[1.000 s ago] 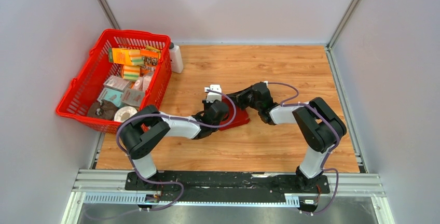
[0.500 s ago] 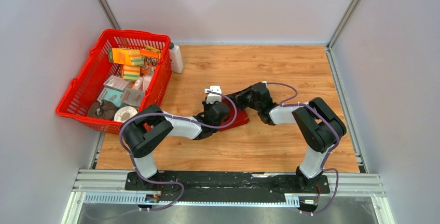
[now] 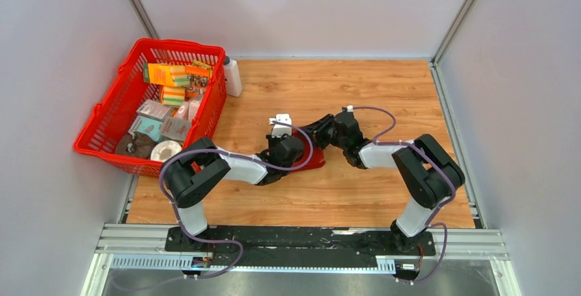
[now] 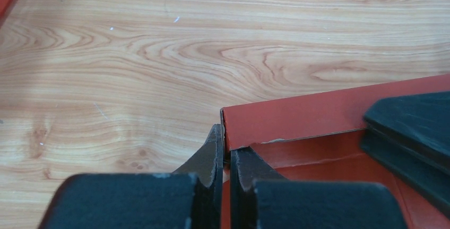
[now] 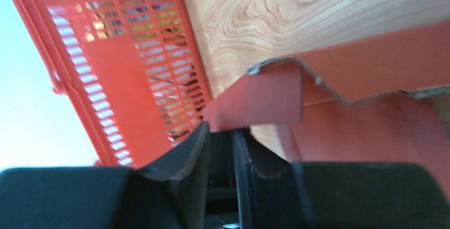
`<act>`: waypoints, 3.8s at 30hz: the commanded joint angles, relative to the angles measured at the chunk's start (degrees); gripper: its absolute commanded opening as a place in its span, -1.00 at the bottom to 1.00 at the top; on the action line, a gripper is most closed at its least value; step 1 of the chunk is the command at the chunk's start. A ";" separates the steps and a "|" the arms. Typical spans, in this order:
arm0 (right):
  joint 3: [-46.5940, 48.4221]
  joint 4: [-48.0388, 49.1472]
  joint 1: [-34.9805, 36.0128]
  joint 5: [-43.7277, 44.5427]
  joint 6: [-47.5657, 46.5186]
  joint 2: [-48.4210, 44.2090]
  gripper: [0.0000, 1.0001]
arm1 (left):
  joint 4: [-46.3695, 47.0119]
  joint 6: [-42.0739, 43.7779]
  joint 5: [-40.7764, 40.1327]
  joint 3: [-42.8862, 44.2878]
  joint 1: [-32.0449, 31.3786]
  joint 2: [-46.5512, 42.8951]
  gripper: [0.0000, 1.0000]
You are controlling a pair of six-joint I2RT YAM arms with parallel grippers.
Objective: Fold the paper box
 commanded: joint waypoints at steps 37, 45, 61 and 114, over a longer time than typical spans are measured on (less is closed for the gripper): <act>22.84 -41.73 -0.02 -1.28 -48.38 -5.20 -0.17 | 1.69 -0.83 -0.75 -9.53 1.14 -8.08 -1.00; 21.79 -38.21 -0.19 -5.14 -44.42 -2.83 -0.11 | 1.60 -1.27 -0.40 -9.79 1.14 -8.87 -1.00; 15.72 -24.51 -3.27 -13.14 -34.32 -0.28 -0.45 | 1.25 -1.80 0.13 -10.23 1.14 -9.31 -1.00; 24.68 -41.28 -1.34 6.37 -47.41 7.02 -1.00 | -4.11 -10.15 -0.31 -10.49 3.25 -9.22 -1.00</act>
